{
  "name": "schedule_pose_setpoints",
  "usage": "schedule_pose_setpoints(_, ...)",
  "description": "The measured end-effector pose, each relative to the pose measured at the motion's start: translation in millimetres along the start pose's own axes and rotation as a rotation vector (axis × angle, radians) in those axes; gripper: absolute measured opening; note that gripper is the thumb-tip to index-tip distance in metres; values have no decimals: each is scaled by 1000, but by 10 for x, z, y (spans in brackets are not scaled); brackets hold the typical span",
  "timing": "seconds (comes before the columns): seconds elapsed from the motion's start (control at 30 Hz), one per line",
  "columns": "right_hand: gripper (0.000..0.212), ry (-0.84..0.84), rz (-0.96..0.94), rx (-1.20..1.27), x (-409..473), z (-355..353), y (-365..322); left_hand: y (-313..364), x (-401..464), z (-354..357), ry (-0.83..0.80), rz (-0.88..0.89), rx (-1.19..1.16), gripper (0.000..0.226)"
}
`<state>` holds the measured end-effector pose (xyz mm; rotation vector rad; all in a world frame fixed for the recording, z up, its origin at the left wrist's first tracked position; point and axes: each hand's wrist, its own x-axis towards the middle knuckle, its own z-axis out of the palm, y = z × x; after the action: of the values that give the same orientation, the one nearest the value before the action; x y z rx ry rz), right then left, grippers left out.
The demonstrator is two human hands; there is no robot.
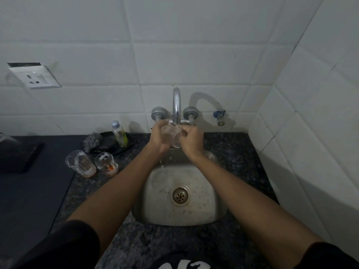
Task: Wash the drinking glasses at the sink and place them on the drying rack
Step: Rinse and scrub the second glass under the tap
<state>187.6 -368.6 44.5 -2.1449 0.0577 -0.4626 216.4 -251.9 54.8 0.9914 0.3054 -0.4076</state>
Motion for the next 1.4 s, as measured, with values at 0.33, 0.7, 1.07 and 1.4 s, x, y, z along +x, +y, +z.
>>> schedule_pose_setpoints(0.33, 28, 19, -57, 5, -69, 56, -32, 21, 15, -45, -2, -10, -38, 33)
schedule_pose_setpoints(0.7, 30, -7, -234, -86, -73, -56, -25, 11, 10, -31, -57, -33, 41, 30)
schedule_pose_setpoints(1.07, 29, -47, -555, -178, -102, -100, 26, -10, -44, -5, -77, -60, 29, 46)
schedule_pose_setpoints(1.4, 25, -18, -631, -151, -87, -149, 50, 66, -78, 27, -43, -42, 147, 33)
